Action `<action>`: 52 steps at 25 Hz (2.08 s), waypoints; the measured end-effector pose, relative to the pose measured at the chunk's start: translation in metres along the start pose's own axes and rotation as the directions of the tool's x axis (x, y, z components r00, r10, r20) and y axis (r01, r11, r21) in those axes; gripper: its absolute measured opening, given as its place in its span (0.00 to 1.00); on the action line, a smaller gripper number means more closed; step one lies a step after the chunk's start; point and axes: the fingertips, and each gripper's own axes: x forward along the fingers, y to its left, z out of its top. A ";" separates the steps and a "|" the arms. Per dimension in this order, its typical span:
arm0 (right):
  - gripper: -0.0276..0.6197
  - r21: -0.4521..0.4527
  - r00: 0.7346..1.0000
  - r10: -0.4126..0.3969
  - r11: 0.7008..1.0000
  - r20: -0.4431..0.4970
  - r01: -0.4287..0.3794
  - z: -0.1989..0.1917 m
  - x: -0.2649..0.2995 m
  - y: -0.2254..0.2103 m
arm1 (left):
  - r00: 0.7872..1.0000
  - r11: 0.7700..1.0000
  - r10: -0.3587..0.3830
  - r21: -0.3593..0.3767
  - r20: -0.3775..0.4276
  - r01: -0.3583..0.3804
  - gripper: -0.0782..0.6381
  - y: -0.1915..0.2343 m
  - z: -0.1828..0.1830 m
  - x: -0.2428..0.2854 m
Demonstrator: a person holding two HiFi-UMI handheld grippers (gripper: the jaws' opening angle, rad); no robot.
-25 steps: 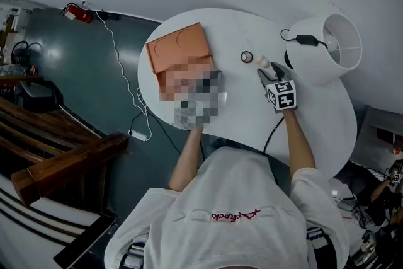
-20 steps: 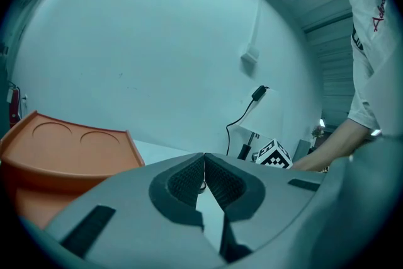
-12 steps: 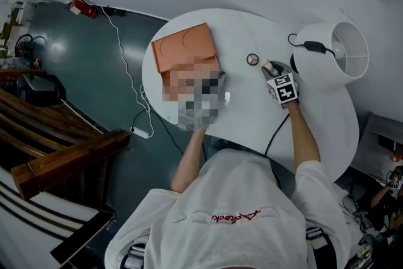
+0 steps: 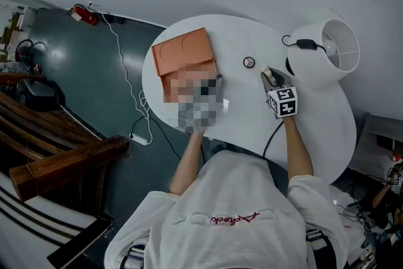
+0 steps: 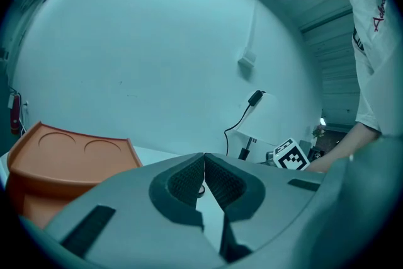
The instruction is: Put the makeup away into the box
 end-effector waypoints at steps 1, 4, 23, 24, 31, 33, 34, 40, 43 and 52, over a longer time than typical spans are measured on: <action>0.26 0.008 0.999 -0.008 1.000 0.033 0.007 0.005 -0.009 0.005 | 1.000 1.000 0.001 0.002 0.004 -0.001 0.12 -0.001 0.002 -0.002; 0.26 0.011 0.993 -0.031 0.999 0.112 0.030 0.018 -0.037 0.018 | 1.000 1.000 -0.002 0.009 0.019 0.002 0.12 -0.005 0.007 -0.005; 0.25 -0.132 0.981 0.044 0.991 0.190 -0.019 0.073 -0.045 0.083 | 0.986 0.994 0.096 0.032 0.137 -0.102 0.12 0.022 0.046 -0.065; 0.26 -0.150 0.980 0.072 0.988 0.183 -0.045 0.076 -0.037 0.093 | 0.981 0.991 0.127 0.026 0.145 -0.132 0.12 0.030 0.046 -0.076; 0.25 -0.298 0.949 0.299 0.919 0.103 -0.257 0.095 0.021 0.188 | 0.909 0.930 0.365 -0.035 0.200 -0.366 0.12 0.089 0.046 -0.178; 0.25 -0.350 0.933 0.354 0.884 0.066 -0.310 0.097 0.035 0.219 | 0.884 0.908 0.418 -0.057 0.212 -0.415 0.12 0.102 0.045 -0.208; 0.25 -0.380 0.925 0.377 0.863 0.045 -0.333 0.097 0.042 0.233 | 0.871 0.897 0.441 -0.067 0.216 -0.437 0.12 0.108 0.044 -0.221; 0.26 -0.567 0.896 0.423 0.708 -0.135 -0.420 0.074 0.072 0.275 | 0.829 0.858 0.513 -0.119 0.225 -0.499 0.12 0.124 0.034 -0.263; 0.26 -0.629 0.886 0.412 0.636 -0.214 -0.448 0.059 0.078 0.278 | 0.831 0.860 0.510 -0.128 0.222 -0.494 0.12 0.127 0.031 -0.263; 0.27 -0.623 0.861 0.413 0.600 -0.295 -0.501 0.038 0.083 0.270 | 0.863 0.885 0.466 -0.124 0.197 -0.449 0.12 0.124 0.026 -0.235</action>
